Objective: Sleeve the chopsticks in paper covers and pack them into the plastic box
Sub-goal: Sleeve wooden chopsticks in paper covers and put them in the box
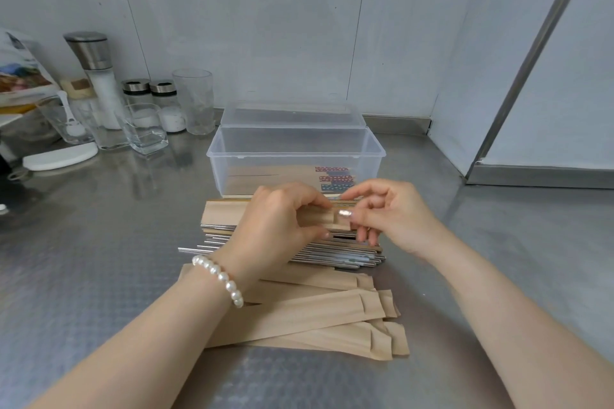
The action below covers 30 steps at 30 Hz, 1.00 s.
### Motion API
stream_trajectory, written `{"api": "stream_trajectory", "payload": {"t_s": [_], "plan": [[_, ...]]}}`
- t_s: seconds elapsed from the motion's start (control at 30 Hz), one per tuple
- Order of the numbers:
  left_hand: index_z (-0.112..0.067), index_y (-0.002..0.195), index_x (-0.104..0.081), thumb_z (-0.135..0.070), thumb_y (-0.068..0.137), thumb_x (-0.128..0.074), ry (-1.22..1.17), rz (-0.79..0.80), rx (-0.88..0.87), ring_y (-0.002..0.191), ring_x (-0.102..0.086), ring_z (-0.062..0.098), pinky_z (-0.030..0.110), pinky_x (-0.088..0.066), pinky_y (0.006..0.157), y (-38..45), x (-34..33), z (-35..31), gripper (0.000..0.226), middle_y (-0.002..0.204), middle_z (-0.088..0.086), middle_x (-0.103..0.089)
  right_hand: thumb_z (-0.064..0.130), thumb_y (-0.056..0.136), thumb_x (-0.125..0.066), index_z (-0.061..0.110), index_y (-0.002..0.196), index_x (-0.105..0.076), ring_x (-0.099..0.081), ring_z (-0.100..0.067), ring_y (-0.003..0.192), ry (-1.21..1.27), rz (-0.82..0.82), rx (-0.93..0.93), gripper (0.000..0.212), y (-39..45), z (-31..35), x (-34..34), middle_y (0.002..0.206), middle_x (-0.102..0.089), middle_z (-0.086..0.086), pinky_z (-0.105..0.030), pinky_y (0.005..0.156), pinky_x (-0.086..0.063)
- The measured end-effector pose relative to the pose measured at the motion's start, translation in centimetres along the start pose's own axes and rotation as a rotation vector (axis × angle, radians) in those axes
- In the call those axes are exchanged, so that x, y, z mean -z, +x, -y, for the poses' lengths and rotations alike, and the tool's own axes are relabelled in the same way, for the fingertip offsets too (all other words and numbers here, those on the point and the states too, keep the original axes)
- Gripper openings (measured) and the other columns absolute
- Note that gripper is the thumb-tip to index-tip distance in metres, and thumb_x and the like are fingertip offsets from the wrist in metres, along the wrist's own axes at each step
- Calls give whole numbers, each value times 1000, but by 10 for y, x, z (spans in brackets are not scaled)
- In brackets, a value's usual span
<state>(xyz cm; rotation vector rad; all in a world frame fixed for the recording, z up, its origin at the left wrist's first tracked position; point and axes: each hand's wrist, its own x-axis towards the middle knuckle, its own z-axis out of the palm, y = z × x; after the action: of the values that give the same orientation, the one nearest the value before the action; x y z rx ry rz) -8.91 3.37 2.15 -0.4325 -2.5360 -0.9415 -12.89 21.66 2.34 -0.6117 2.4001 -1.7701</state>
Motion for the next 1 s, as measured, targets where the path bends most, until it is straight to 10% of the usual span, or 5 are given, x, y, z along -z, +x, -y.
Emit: {"api": "stream_trajectory", "payload": {"t_s": [0.17,0.57,1.0], "plan": [[-19,92,-69,-20,62,-82,16,-54,86,82,-62,13,32,-50,82,4,9,9,32,83,-10,-64,1,77,-70,26,64,-64,-51,2,48,-367,-275,5,29,12,-17,33,59,-59,9,-5,49,-37],[-22,94,-69,-24,64,-81,67,19,142,84,-60,14,28,-48,81,4,4,16,33,89,-6,-67,17,82,-68,15,94,-74,-48,-13,72,-581,-158,5,14,26,-45,22,81,-55,3,-29,72,-39],[-21,99,-68,-24,67,-78,114,76,127,89,-61,14,26,-46,82,4,2,18,33,96,-5,-68,11,84,-65,10,98,-73,-53,-18,84,-666,-94,-27,16,34,-47,27,87,-55,0,-24,76,-37]]}}
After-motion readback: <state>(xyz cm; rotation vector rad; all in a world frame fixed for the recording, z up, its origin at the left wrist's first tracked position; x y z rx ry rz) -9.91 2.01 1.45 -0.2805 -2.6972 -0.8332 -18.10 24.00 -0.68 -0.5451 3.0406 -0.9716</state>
